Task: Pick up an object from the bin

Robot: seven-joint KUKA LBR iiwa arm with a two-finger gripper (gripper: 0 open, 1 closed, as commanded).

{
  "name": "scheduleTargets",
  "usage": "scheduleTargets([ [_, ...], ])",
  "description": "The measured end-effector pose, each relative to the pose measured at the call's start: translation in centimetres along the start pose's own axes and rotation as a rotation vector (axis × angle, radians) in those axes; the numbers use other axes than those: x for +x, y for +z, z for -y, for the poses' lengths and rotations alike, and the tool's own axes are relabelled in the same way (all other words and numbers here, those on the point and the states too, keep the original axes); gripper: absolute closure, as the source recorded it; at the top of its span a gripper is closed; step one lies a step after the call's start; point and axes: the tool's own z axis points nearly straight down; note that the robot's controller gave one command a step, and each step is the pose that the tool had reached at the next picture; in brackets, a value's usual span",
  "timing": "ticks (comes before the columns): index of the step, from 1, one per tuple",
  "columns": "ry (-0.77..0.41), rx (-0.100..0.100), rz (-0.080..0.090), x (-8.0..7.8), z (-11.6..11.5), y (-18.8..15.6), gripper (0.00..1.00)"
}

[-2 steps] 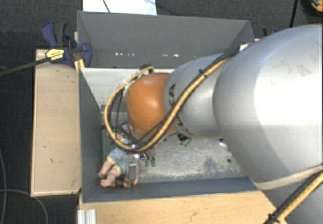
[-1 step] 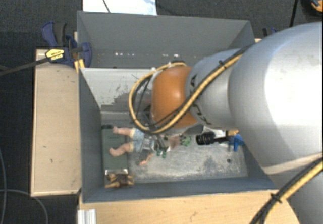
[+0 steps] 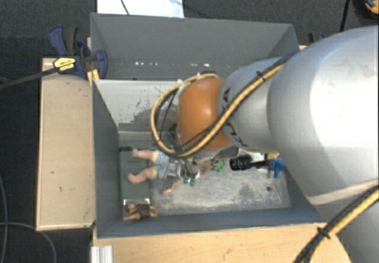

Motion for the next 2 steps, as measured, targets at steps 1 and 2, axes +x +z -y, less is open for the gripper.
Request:
scheduleTargets([
  [1, 0.001, 0.002, -0.005, 0.1, 0.1, -0.5, 1.00],
  [2, 0.002, 0.003, -0.009, 0.2, 0.1, -2.2, 1.00],
])
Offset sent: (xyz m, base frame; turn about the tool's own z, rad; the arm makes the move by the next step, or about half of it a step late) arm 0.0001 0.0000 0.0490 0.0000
